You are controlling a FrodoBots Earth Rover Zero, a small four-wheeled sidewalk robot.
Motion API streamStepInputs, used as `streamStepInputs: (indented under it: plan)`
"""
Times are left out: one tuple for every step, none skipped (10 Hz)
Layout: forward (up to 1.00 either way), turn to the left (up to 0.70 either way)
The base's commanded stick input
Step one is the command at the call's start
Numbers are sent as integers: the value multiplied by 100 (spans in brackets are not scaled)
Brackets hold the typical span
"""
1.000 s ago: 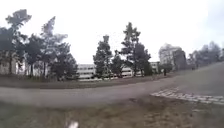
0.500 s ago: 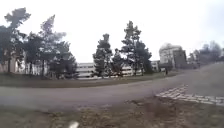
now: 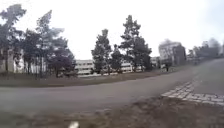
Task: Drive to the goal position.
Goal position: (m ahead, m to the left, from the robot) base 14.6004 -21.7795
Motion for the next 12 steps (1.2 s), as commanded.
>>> streamStepInputs:
  plan:
    - [70,0]
    - [70,0]
    - [70,0]
    - [70,0]
    - [70,0]
    - [70,-3]
    - [70,-35]
    - [70,-35]
    - [70,-35]
    - [70,-35]
    - [70,-35]
    - [70,-35]
